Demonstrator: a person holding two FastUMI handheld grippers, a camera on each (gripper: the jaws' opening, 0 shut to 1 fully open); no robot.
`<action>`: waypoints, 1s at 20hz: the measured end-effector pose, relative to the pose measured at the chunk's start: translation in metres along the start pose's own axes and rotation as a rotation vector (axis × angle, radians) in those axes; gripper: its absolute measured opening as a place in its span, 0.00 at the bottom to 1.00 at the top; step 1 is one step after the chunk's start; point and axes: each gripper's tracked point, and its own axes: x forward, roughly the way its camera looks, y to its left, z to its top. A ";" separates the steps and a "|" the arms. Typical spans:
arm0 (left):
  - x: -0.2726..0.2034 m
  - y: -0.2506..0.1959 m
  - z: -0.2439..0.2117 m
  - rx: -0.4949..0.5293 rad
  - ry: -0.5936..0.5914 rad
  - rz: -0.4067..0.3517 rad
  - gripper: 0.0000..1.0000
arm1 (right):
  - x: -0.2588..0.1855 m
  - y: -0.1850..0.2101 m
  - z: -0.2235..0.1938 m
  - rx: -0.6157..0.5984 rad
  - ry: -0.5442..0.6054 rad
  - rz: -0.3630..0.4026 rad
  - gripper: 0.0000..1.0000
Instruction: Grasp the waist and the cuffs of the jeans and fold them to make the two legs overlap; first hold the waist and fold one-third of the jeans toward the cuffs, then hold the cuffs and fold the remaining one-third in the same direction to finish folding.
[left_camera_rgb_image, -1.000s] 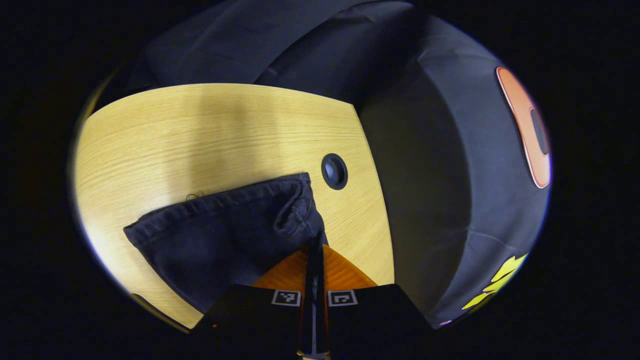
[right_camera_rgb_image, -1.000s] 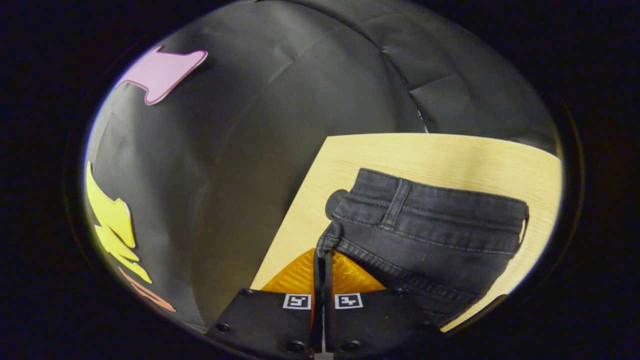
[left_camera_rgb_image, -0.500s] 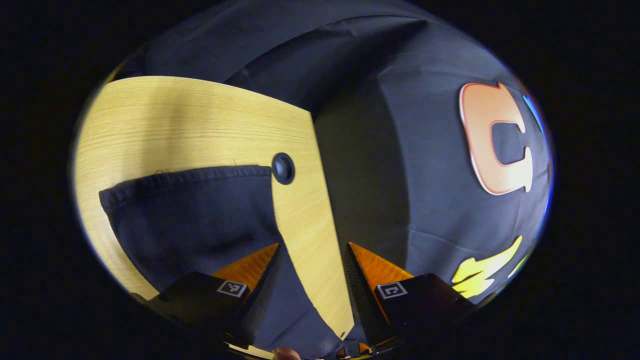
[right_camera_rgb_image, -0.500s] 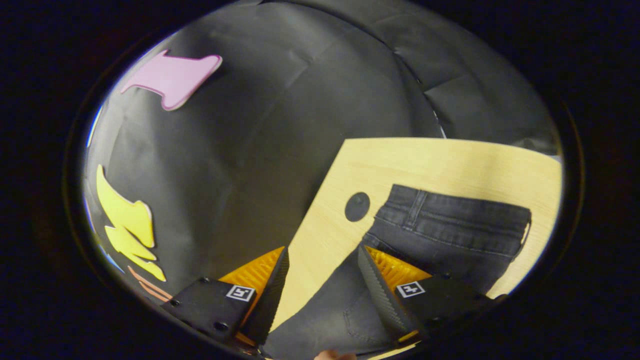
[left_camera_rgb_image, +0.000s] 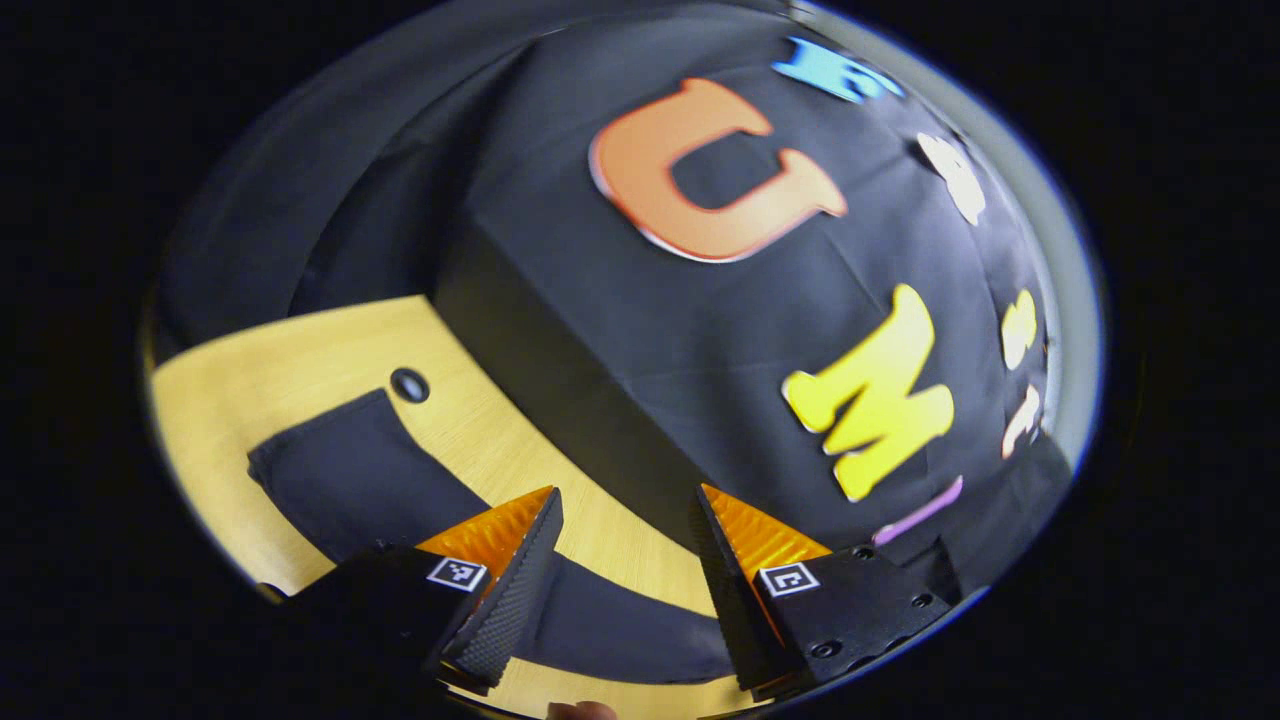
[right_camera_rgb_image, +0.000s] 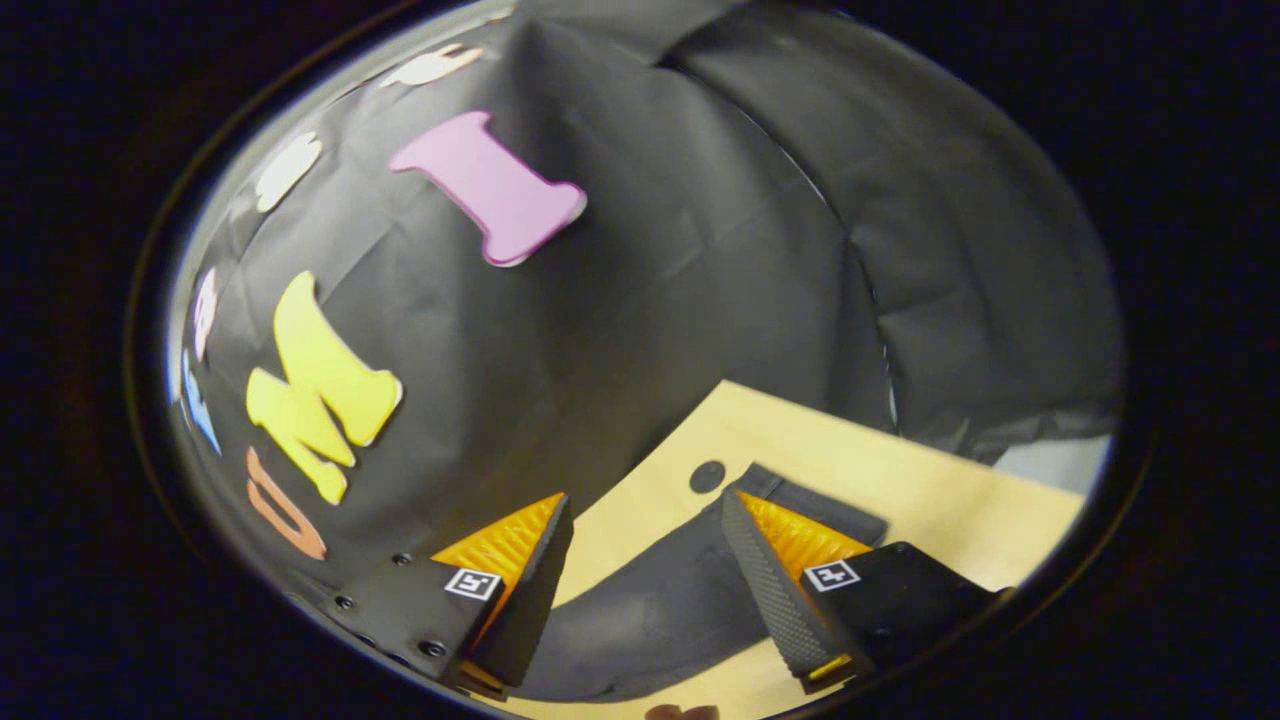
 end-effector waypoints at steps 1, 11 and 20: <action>-0.011 -0.015 -0.004 0.080 0.000 -0.007 0.84 | -0.011 -0.004 -0.002 -0.067 -0.015 -0.008 0.94; -0.076 -0.127 -0.025 0.764 -0.149 0.005 0.83 | -0.011 -0.082 -0.099 0.253 0.261 -0.084 0.95; -0.126 -0.130 -0.052 0.693 -0.125 0.078 0.83 | 0.028 -0.096 -0.111 0.453 0.292 -0.085 0.94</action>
